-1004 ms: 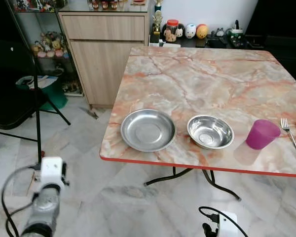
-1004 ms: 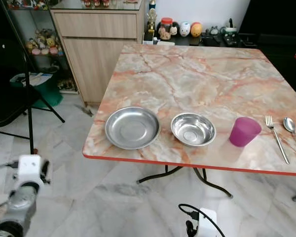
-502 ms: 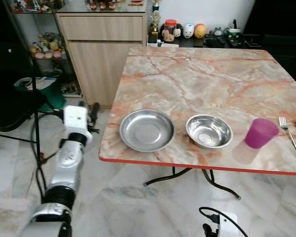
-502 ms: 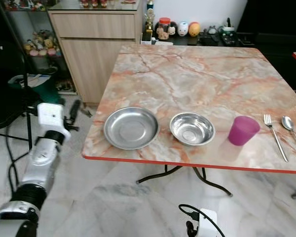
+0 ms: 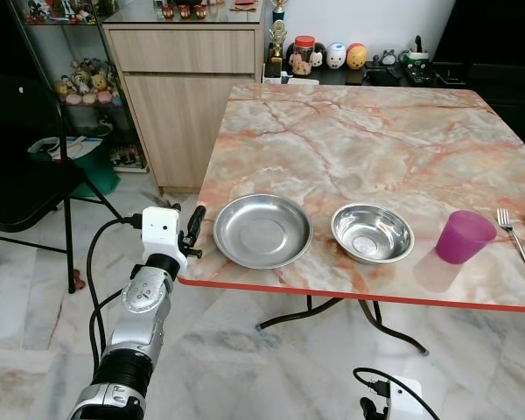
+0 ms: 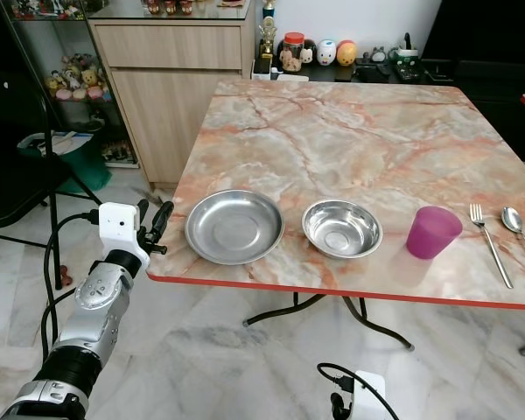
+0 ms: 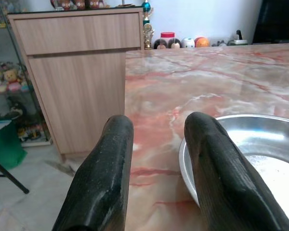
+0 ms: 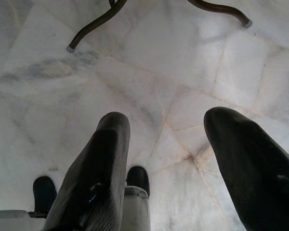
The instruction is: Setting the table
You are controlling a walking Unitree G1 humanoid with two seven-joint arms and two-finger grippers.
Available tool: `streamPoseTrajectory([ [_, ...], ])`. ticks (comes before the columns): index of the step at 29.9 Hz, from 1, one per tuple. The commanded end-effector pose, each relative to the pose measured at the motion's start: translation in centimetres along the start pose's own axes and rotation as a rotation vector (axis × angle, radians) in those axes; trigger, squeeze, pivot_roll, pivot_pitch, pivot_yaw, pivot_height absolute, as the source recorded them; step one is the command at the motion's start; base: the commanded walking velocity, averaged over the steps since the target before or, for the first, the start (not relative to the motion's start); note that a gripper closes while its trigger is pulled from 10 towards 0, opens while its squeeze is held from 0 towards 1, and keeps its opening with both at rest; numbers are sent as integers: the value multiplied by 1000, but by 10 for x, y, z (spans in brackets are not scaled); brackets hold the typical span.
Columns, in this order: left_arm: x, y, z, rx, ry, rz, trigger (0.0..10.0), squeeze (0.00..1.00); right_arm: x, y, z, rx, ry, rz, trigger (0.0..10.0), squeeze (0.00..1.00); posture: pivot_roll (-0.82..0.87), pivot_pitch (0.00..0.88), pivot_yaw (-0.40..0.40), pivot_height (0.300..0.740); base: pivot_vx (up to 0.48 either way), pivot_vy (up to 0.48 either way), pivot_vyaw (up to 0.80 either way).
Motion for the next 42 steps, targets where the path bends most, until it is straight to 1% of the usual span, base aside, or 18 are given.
streamPoseTrajectory([
  [1,2,1,3,-23,15,3,10000,0,0,0,1,1,0,-3,10000,0,63,0,-1,740,0,0,0],
  [2,1,3,8,-35,43,-1,10000,0,0,0,1,0,-1,-3,10000,0,63,0,0,740,0,0,0],
  [8,-1,5,6,-20,33,4,10000,0,1,-3,-2,-1,-6,6,10000,0,62,0,-1,740,0,-201,0],
  [16,0,3,10,-52,40,20,10000,0,2,-6,-4,3,-11,17,10000,0,59,0,-2,740,0,-60,0],
  [19,0,4,11,-41,46,17,10000,0,2,-8,-4,3,-11,22,10000,0,58,0,-2,740,0,-417,0],
  [20,0,3,12,-26,53,20,10000,0,2,-8,-4,3,-11,23,10000,0,58,0,-2,740,0,0,0],
  [25,-1,2,16,-24,54,34,10000,0,2,-10,-4,4,-9,27,10000,0,60,0,-3,740,0,0,0],
  [28,-1,-2,14,8,32,58,10000,0,3,-11,-4,6,-9,30,10000,0,62,0,-5,740,0,0,0],
  [30,0,-9,10,48,-4,104,10000,0,3,-11,-4,7,-9,31,10000,0,64,0,-5,740,0,0,0],
  [32,1,-14,10,71,0,137,10000,0,3,-11,-4,8,-8,31,10000,0,64,0,-5,740,0,0,0],
  [33,2,-17,10,107,6,157,10000,0,3,-11,-3,9,-7,32,10000,0,65,0,-6,740,0,0,0],
  [34,2,-17,10,107,6,157,10000,0,3,-11,-3,9,-7,32,10000,0,65,0,-6,740,0,0,0],
  [35,2,-19,10,152,21,172,10000,0,3,-11,-3,10,-5,32,10000,0,67,0,-8,740,0,0,0],
  [36,1,-21,11,173,34,185,10000,1000,3,-11,-3,12,-4,32,10000,0,68,0,-7,740,0,0,0],
  [38,-1,-22,13,200,47,198,10000,1000,3,-11,-2,13,-3,32,10000,0,67,0,-8,740,0,0,0],
  [39,-2,-24,14,241,55,218,10000,1000,3,-11,-2,13,-2,31,10000,0,67,0,-9,740,0,0,0],
  [40,-2,-24,14,241,55,218,10000,1000,3,-11,-2,13,-2,31,10000,0,67,0,-9,740,0,0,0],
  [42,-6,-25,13,315,53,249,10000,1000,3,-11,-2,13,-1,31,10000,0,66,0,-8,740,0,0,0],
])
Point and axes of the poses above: a point about 5 cm out from each wrist's last joint towards the gripper, its own x axis pointing back from the gripper into the wrist, its own y axis along the axis of the wrist's last joint, z = x × y, the point moved 5 cm from there along -x, pointing out of the wrist towards the gripper, and after that the axes turned 3 degrees about -x, right-handed, at the moved point
